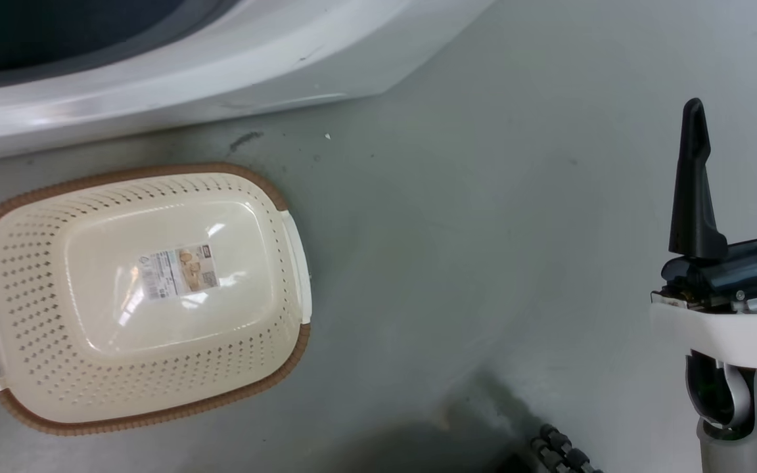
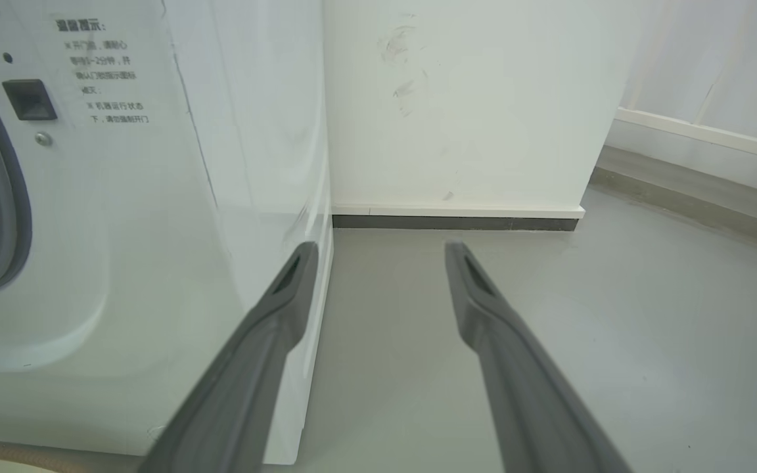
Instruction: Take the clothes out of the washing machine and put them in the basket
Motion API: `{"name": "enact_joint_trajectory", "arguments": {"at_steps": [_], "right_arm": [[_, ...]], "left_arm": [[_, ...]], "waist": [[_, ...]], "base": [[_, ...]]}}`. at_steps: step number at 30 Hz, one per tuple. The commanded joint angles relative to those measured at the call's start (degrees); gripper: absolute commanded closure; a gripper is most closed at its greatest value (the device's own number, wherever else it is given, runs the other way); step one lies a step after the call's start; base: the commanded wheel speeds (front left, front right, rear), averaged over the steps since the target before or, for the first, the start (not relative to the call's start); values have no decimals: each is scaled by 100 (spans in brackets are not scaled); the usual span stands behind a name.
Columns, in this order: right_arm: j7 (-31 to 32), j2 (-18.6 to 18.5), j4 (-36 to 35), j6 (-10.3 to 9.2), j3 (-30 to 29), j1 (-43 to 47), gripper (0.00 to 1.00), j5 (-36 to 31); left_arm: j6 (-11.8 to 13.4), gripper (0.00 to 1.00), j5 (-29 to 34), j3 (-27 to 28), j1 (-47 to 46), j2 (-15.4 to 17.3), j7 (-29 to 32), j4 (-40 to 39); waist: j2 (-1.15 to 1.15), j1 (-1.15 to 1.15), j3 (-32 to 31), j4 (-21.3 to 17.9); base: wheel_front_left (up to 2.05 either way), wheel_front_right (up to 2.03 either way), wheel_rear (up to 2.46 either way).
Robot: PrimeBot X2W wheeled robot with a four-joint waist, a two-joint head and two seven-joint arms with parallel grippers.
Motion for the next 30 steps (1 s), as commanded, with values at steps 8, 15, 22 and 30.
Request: {"name": "enact_joint_trajectory", "arguments": {"at_steps": [8,15,22,30], "right_arm": [[-12,10,-83,-4,-66,-292,0,222],[-12,9,-162,-4,-76,-392,0,406],[-12,10,-207,-4,12,-404,0,571],[-12,10,-154,-4,-3,-394,0,717]], "left_arm": [[-21,0,-694,-892,-1186,267,1605,507],[-22,0,-1345,-1542,-1898,593,3272,692],[-21,0,-1523,-1894,-2337,897,4274,639],[84,0,-1441,-2105,-2371,1087,4667,688]], "waist": [[0,-1,583,-217],[0,-1,858,-356],[0,-1,1062,-549],[0,-1,1228,-650]], "base": [[0,0,0],[0,0,0],[0,0,0],[0,0,0]]}}
